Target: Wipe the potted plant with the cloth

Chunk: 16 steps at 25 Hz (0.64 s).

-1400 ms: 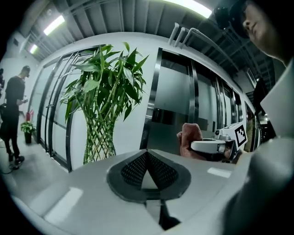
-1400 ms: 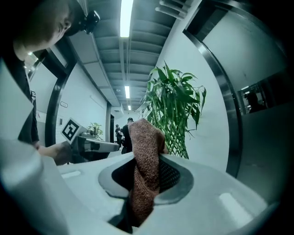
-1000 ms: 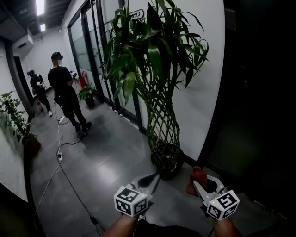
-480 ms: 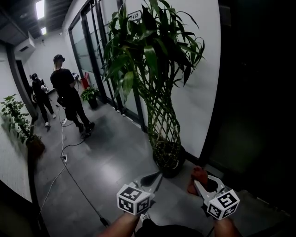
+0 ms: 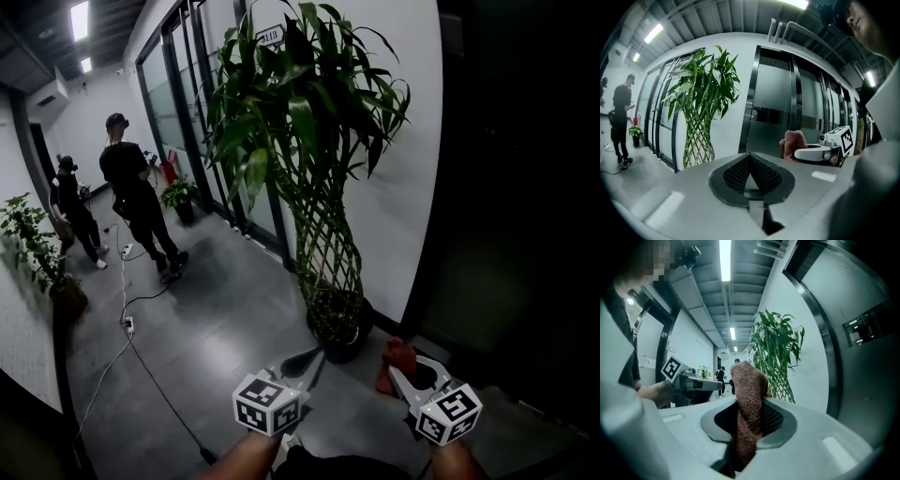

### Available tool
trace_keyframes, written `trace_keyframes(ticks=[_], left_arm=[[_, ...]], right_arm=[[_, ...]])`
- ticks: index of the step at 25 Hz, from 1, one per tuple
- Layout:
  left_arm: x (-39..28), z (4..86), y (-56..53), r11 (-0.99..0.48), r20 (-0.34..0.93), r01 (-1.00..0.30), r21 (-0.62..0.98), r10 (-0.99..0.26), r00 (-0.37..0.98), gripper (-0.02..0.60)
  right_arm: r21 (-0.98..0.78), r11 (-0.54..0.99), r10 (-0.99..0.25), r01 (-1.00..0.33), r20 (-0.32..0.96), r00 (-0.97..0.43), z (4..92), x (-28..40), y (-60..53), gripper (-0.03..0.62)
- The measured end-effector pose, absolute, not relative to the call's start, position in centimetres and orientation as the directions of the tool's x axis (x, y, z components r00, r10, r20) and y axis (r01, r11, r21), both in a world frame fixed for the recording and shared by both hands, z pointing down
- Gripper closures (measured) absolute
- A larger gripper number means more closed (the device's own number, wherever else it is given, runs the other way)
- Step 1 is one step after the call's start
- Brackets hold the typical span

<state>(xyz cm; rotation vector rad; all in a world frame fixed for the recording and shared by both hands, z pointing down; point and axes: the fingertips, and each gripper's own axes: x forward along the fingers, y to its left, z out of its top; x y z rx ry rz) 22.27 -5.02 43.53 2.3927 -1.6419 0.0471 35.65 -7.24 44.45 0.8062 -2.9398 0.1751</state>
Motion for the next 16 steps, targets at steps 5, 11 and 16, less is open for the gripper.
trace_keyframes(ticks=[5,11,16], left_arm=[[22.11,43.33,-5.1,-0.334,0.153,-0.925,0.183,-0.92,0.362,0.565],[22.37,43.32,-4.74,-0.335,0.146,-0.923,0.19,-0.92,0.364,0.565],[22.28,43.21,-5.44,-0.334,0.146,-0.923,0.192,-0.92,0.363,0.565]], right_arm=[[-0.089,0.853,-0.505,-0.515,0.116,-0.856,44.46,35.6,-7.58,0.525],[-0.079,0.857,-0.498,-0.508,0.118,-0.859,44.27,35.41,-7.31,0.526],[-0.081,0.857,-0.498,-0.508,0.123,-0.859,44.38,35.36,-8.04,0.526]])
